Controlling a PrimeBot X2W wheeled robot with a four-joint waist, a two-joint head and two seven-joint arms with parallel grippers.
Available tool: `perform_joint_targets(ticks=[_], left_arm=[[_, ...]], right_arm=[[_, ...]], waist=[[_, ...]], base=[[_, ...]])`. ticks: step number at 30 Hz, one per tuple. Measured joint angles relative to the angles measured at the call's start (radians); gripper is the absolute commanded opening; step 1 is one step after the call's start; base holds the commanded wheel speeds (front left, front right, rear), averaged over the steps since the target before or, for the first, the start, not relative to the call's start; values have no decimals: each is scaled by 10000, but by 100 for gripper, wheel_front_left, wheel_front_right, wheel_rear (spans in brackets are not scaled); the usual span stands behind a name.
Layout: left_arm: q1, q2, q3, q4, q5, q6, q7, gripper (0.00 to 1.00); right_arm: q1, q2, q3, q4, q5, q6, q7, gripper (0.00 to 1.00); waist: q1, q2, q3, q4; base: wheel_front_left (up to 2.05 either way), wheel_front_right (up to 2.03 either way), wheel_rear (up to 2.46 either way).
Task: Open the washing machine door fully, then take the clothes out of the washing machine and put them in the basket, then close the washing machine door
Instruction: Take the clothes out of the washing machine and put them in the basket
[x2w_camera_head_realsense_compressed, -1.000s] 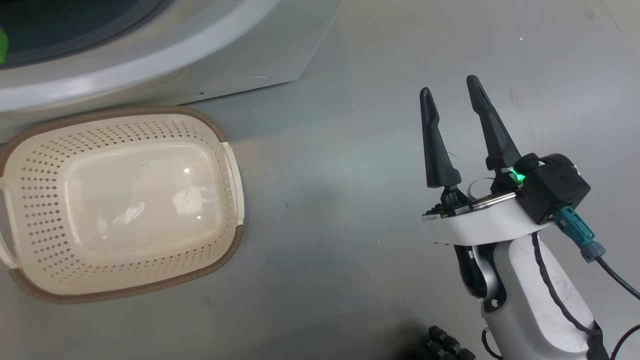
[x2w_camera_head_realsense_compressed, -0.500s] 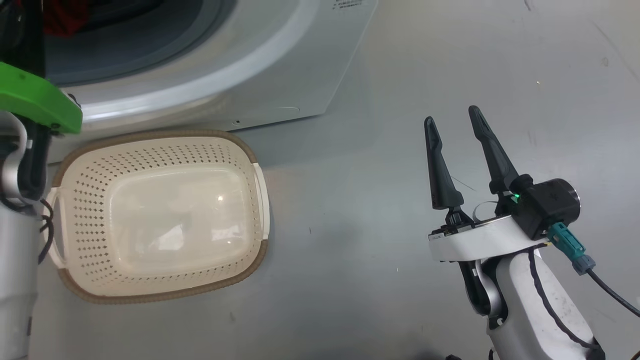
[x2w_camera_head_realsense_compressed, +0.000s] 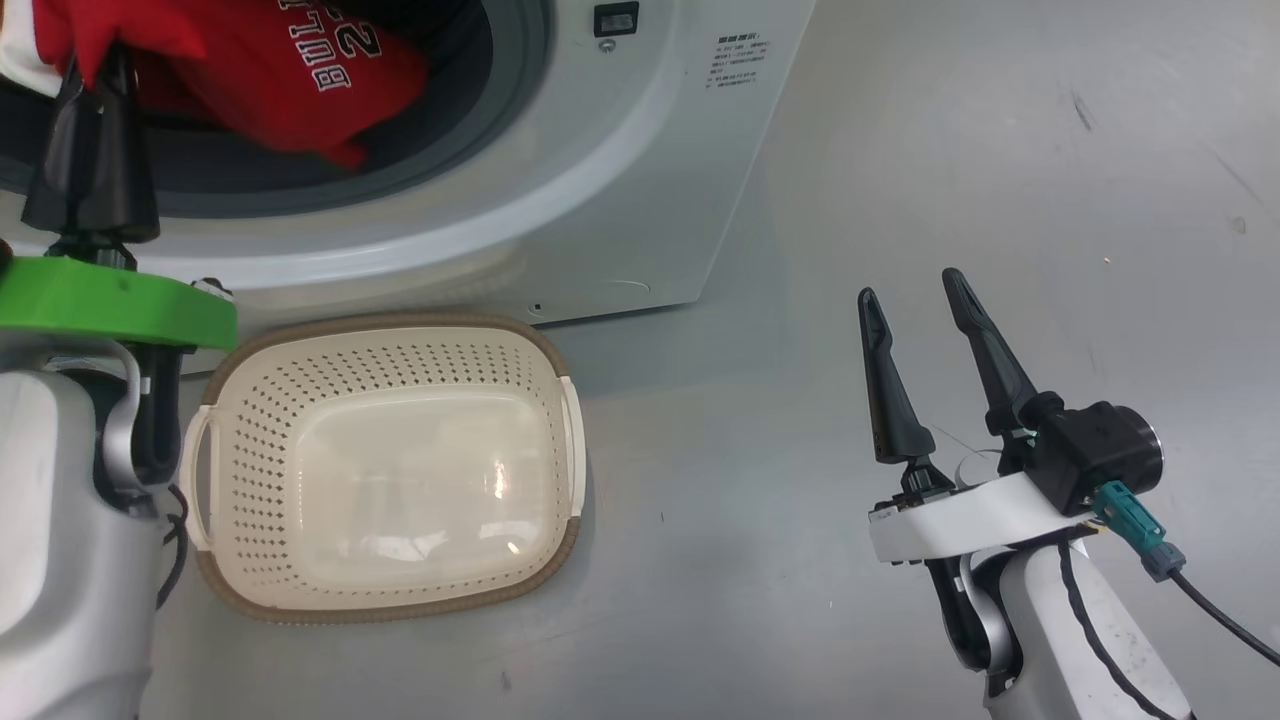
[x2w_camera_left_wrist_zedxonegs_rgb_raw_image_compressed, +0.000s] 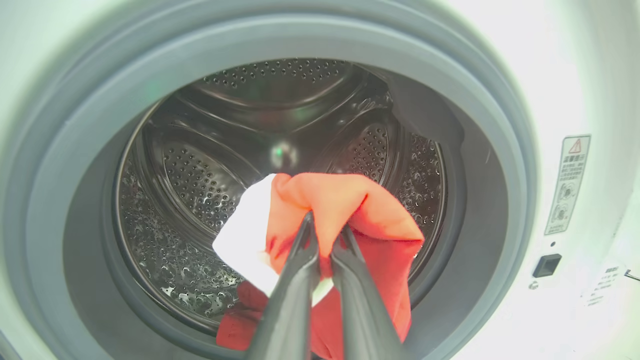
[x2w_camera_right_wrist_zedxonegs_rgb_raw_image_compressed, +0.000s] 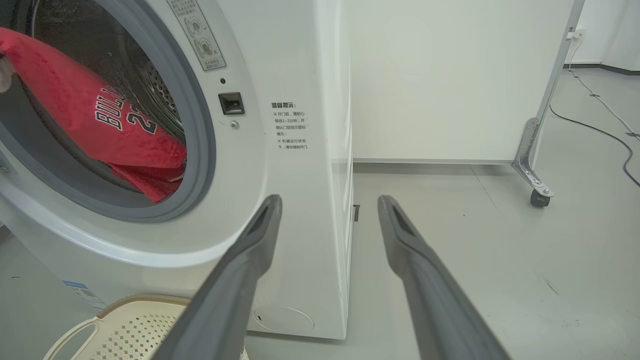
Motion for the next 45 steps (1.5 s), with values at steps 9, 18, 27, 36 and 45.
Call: perform_joint_targets(ticks=[9, 18, 27, 36, 45], left_arm=[[908, -151, -163, -658, 303, 207, -539, 0], [2079, -276, -242, -1141, 399, 466, -541, 0], [2971, -644, -360, -1398, 268, 654, -539, 0], [3714, -951, -506, -779, 132, 920, -407, 0], [3873, -982, -587, 188, -35, 989, -219, 0]], right_arm=[[396, 2, -115, 109, -10, 82, 0, 100], [788, 2, -128, 161, -6, 132, 0, 100], [1103, 4, -201, 44, -2, 130, 0, 100], [1091, 4, -77, -215, -10, 173, 0, 100], [970, 4, 159, -558, 8, 169, 0, 100]], waist=[[0, 0, -701, 256], [0, 0, -1303, 373], [0, 0, -1356, 399], [0, 0, -952, 414], [0, 0, -223, 219]], base=[[0, 0, 0], [0, 0, 0], [0, 0, 0], [0, 0, 0], [0, 0, 0]])
